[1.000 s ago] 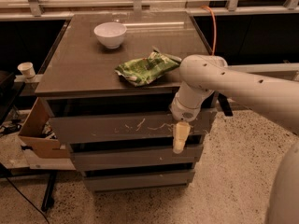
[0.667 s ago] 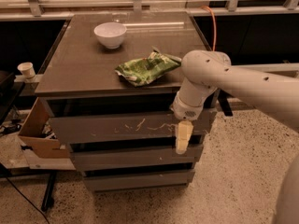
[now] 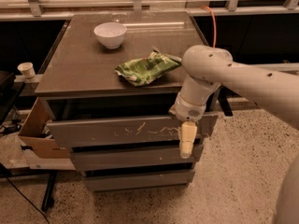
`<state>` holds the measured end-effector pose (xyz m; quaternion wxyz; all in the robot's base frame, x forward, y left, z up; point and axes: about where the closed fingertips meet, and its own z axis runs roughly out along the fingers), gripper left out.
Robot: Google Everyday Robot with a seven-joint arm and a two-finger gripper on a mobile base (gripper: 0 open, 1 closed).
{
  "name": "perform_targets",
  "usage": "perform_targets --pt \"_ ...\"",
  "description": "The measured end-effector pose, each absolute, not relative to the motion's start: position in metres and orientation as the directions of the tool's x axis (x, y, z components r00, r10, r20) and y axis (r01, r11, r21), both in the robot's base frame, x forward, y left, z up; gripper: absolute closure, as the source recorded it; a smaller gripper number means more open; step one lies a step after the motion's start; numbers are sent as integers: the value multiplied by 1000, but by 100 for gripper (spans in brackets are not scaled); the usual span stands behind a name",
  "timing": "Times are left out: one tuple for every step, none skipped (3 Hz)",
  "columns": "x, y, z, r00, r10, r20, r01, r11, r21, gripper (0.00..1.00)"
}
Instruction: Open top drawer
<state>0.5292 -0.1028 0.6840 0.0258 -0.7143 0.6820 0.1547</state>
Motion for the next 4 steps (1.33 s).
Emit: perform_targets --pt "519 -104 685 28 -964 -266 -970 -90 224 0" --pt "507 -106 690 33 -960 -279 -957 -111 270 0" --pt "496 -112 698 36 -958 -284 -945 -125 302 0" --pt "482 -120 715 37 -953 -301 -937 -138 322 0"
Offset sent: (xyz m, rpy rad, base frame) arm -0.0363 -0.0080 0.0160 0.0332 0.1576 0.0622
